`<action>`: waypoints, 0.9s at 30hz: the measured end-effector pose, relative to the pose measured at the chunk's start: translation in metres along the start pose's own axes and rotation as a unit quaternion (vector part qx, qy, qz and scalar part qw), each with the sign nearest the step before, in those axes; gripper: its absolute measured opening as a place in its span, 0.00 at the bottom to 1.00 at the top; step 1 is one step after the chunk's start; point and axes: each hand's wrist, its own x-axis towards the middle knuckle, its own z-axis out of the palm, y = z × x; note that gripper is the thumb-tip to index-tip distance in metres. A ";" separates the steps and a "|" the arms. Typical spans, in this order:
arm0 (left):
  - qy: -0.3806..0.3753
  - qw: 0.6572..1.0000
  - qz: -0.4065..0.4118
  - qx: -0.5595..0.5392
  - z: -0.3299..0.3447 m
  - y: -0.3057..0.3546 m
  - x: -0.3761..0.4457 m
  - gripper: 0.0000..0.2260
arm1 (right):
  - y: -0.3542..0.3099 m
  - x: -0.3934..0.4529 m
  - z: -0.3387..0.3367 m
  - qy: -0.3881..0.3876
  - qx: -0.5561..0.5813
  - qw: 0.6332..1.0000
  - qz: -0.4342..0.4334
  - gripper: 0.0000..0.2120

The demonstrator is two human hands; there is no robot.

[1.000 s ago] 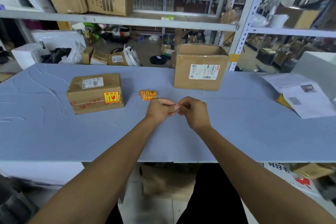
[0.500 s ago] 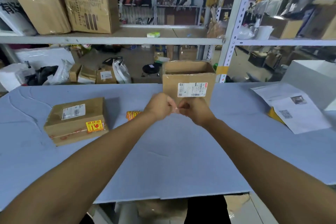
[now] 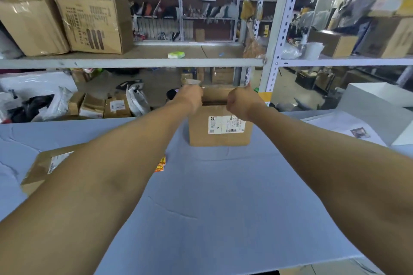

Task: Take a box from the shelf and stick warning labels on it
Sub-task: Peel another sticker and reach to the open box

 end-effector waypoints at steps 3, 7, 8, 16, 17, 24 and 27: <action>-0.038 0.999 0.007 0.019 0.000 -0.020 -0.012 0.13 | -0.010 0.001 0.004 -0.005 -0.027 1.000 0.006 0.10; -0.070 0.997 0.017 0.011 -0.008 -0.048 -0.044 0.11 | -0.044 -0.008 0.011 -0.032 -0.047 0.998 -0.018 0.09; -0.083 0.996 0.016 0.010 -0.009 -0.058 -0.055 0.11 | -0.055 -0.011 0.015 -0.035 -0.037 0.998 -0.026 0.09; -0.094 0.988 -0.083 0.090 -0.018 -0.182 -0.157 0.19 | -0.187 -0.045 0.079 -0.099 0.070 0.984 -0.134 0.07; -0.095 0.984 -0.105 0.107 -0.020 -0.201 -0.172 0.19 | -0.205 -0.049 0.087 -0.100 0.082 0.980 -0.151 0.07; -0.096 0.965 -0.244 0.019 -0.013 -0.300 -0.246 0.40 | -0.279 -0.071 0.131 -0.158 0.152 0.958 -0.184 0.30; -0.062 0.961 -0.241 -0.118 0.004 -0.309 -0.256 0.38 | -0.280 -0.075 0.146 -0.228 0.216 0.939 -0.141 0.39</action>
